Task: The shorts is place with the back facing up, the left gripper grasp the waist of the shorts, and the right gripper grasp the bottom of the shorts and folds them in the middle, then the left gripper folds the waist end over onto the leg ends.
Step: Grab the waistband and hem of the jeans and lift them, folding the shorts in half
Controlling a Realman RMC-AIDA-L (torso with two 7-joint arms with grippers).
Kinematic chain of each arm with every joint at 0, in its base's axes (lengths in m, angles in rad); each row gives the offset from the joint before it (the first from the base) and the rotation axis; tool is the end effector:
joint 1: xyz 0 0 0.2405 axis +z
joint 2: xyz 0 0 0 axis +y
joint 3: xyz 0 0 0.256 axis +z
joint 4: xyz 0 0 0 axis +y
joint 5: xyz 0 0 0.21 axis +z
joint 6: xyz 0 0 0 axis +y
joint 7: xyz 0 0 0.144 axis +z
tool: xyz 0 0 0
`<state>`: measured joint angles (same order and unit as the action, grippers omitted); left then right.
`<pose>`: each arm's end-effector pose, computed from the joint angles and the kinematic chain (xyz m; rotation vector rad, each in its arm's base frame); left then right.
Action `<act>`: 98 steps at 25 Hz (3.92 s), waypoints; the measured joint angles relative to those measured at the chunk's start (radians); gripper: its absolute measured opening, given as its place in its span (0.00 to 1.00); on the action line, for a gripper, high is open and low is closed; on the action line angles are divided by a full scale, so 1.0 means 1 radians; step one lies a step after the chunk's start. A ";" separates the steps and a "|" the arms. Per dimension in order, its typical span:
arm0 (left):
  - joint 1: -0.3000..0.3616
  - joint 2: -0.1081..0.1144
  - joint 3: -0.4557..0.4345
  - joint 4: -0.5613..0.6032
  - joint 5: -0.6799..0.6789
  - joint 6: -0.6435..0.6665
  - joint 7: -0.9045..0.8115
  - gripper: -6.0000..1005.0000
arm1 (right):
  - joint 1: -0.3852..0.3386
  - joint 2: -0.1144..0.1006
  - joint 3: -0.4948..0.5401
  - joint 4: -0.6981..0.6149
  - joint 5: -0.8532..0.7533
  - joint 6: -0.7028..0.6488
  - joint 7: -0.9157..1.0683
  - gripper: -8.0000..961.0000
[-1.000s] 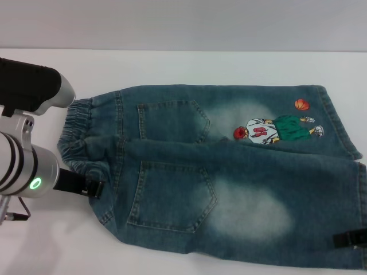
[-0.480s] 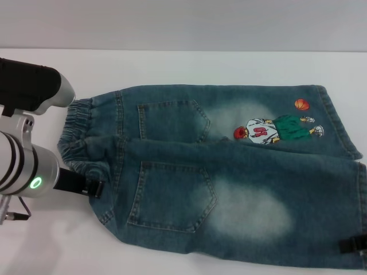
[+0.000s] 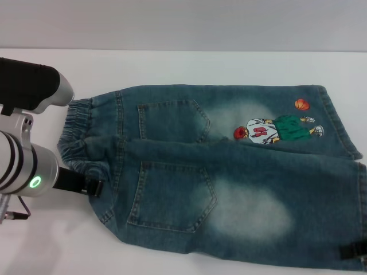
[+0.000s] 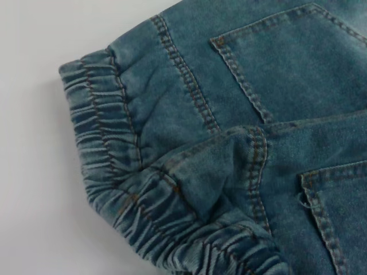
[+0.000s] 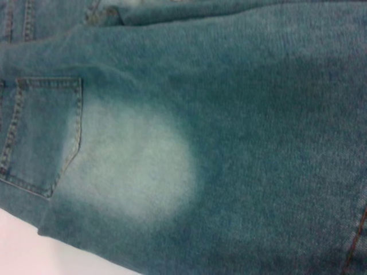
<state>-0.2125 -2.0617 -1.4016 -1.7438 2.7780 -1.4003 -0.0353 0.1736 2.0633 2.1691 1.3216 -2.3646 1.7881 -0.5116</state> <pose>-0.2050 0.2914 -0.0043 -2.1274 -1.2693 0.3500 0.3151 0.2364 0.0547 -2.2053 1.9668 -0.0822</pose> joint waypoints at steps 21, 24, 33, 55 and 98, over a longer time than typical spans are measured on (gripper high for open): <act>0.001 0.000 0.003 -0.001 0.000 -0.005 0.006 0.19 | 0.004 0.007 -0.002 -0.019 0.001 -0.025 -0.021 0.65; 0.001 0.000 0.004 -0.002 0.000 -0.005 0.006 0.19 | 0.005 0.008 -0.002 -0.020 0.002 -0.033 -0.026 0.65; 0.002 0.000 0.007 -0.005 0.000 -0.005 0.006 0.19 | 0.003 0.008 0.003 -0.025 0.021 -0.004 -0.022 0.65; 0.000 0.000 0.009 -0.016 -0.001 -0.020 0.000 0.19 | -0.050 0.009 -0.001 0.033 0.015 0.016 -0.004 0.65; -0.015 0.000 0.009 -0.027 -0.003 -0.035 -0.001 0.19 | -0.053 0.008 0.007 0.082 0.010 0.043 -0.029 0.43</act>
<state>-0.2275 -2.0617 -1.3929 -1.7713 2.7753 -1.4358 -0.0362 0.1208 2.0714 2.1757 1.4032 -2.3545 1.8312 -0.5409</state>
